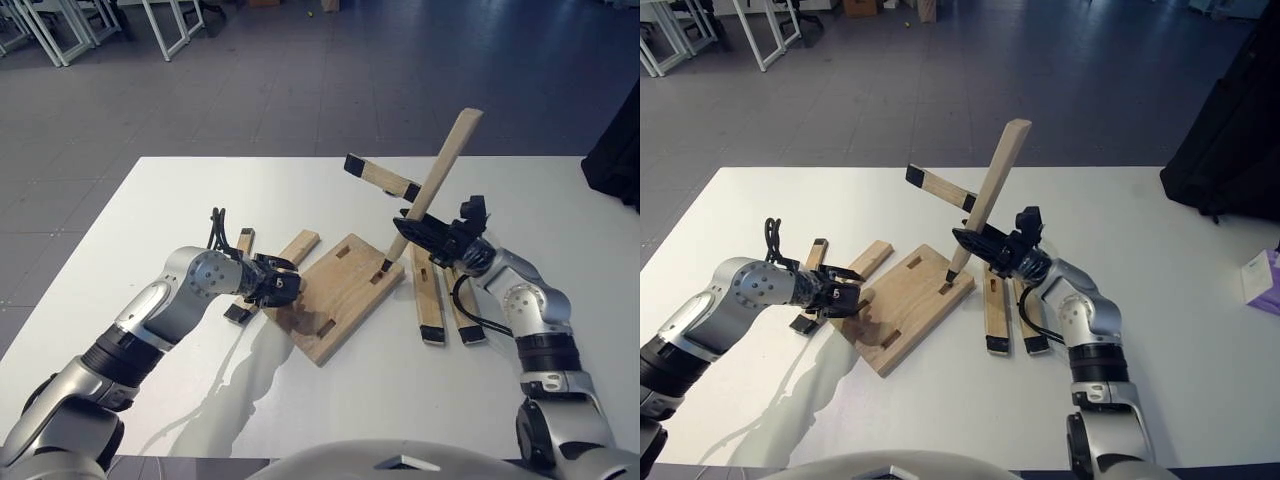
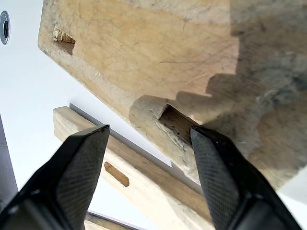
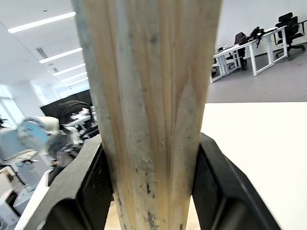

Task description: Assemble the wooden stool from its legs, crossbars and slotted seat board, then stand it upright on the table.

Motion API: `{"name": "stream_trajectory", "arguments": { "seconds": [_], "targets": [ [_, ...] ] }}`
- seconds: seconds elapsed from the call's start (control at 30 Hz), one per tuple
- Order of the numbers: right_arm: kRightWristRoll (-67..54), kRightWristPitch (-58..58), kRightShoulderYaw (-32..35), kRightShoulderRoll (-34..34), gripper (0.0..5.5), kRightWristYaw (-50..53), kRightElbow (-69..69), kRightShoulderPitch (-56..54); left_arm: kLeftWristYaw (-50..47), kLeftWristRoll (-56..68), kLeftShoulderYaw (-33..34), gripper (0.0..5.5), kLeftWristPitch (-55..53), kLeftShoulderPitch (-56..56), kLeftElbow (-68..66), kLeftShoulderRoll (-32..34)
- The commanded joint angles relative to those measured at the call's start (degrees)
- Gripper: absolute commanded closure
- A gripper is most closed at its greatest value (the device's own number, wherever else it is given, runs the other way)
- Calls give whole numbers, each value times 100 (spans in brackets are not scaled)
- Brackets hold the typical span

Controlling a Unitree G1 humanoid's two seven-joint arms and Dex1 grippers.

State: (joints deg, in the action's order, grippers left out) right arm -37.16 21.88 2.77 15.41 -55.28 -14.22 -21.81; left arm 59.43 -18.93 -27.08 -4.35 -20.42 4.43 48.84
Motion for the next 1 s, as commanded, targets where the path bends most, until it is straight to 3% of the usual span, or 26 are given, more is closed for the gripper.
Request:
{"name": "stream_trajectory", "arguments": {
  "seconds": [0.03,0.4,0.77,1.0],
  "targets": [
    [379,-380,-60,-293,347,343,-110,106,51,-163,-135,242,-143,310,-54,-92],
    [830,-708,-179,-485,347,861,375,1001,50,-232,-19,242,-380,504,225,-213],
    [1114,-1131,-292,-650,347,782,-332,571,93,-282,-55,242,-354,534,231,-270],
    [2198,-1714,-806,-95,347,920,-144,836,86,-277,-25,242,-475,622,511,-273]
  ]
}}
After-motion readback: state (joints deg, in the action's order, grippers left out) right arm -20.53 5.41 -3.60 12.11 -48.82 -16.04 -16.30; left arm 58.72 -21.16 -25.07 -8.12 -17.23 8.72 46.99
